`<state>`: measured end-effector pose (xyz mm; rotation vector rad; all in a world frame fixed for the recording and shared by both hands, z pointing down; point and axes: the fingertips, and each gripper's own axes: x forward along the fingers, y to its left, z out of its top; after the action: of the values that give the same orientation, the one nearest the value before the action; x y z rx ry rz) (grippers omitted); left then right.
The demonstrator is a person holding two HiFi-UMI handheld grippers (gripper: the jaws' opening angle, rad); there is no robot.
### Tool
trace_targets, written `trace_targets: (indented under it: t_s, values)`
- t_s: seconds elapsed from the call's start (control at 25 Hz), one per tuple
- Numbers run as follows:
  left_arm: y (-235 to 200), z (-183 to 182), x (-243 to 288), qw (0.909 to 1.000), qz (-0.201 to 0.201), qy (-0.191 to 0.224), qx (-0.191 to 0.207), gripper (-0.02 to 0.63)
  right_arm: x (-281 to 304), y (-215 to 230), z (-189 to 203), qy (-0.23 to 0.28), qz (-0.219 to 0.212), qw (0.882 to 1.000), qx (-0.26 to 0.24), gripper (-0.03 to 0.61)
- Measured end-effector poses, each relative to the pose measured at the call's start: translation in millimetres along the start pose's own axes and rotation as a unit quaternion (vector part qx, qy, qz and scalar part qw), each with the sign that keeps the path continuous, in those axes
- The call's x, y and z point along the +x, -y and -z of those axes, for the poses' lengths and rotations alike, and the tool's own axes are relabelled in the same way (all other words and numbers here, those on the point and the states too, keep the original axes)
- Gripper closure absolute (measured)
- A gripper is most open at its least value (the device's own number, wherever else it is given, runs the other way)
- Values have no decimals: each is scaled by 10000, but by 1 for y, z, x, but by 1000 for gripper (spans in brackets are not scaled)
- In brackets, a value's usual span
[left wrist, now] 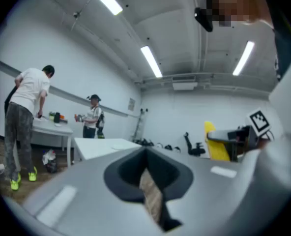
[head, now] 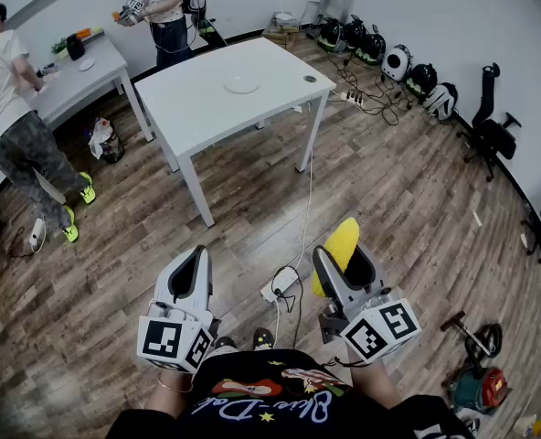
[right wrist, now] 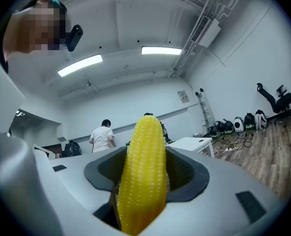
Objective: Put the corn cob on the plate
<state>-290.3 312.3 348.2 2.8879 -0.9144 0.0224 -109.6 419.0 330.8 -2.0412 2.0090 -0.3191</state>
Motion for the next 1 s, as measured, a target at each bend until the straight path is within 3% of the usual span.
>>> trace_targets:
  t_s: [0.16,0.4,0.68,1.0]
  values:
    - [15,3,9,9999,-128,48,42,626,3,29,-1,-75,0,9999,92,323]
    - [-17,6,25,9989,-459,-18,-6,626,29,40,4,-146,-82,9998,95,322]
    - [-46,7,104,9999,-102,7,-109,626,86,68,3,-178,121,9998,55,324]
    - [-120,-3,199,10000,18,7,-67,626,202,95,-17,-100,210,9997,-98,324]
